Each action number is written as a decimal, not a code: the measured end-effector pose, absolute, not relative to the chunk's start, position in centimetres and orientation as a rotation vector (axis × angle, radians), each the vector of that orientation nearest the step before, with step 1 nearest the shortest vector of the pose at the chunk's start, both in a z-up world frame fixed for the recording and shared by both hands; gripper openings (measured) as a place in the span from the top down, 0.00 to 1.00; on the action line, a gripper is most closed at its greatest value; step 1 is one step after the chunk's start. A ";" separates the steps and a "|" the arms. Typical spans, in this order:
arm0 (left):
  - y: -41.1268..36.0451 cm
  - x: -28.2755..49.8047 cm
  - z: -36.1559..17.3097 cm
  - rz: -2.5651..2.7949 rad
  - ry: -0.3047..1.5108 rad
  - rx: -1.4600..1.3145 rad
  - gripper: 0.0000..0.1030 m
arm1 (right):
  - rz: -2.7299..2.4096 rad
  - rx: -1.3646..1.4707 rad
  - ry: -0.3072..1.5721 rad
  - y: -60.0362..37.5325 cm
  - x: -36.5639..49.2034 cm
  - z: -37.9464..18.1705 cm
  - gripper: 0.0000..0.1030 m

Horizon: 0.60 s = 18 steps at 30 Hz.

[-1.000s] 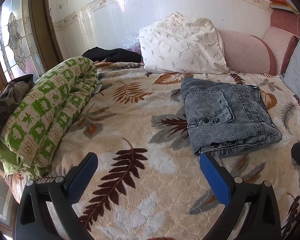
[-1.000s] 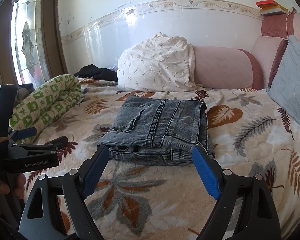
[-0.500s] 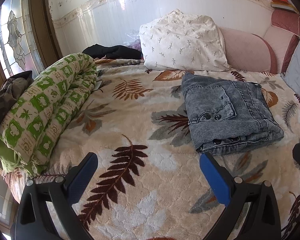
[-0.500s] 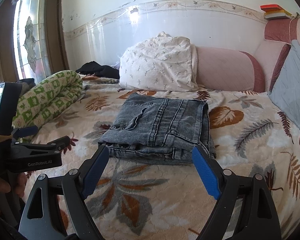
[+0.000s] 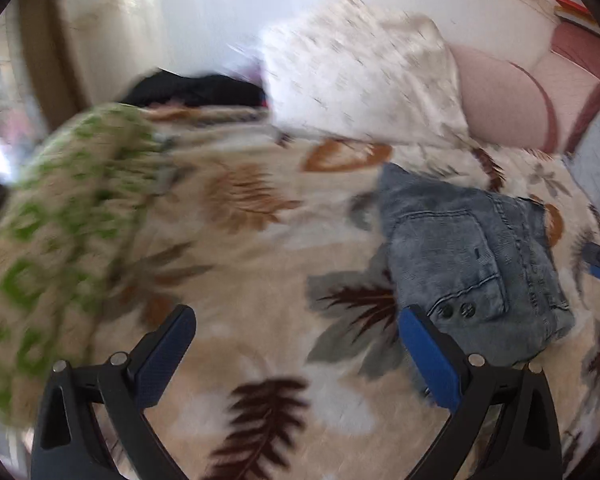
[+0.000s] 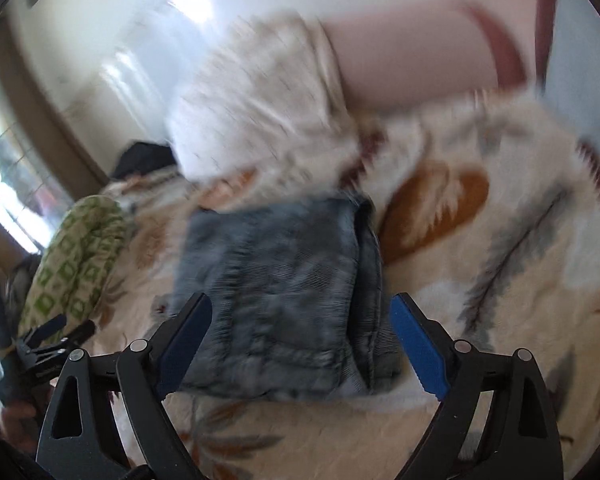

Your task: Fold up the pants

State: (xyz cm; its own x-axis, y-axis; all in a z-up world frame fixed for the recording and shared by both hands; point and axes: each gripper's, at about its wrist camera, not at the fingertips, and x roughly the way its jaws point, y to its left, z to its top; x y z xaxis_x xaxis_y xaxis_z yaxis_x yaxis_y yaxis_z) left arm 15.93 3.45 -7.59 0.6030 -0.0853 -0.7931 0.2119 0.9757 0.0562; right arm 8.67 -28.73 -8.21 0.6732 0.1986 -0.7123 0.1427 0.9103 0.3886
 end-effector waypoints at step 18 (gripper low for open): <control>-3.9 21.6 -15.1 -0.458 1.279 -0.109 0.00 | 0.144 0.740 1.013 -31.3 14.4 -16.1 0.06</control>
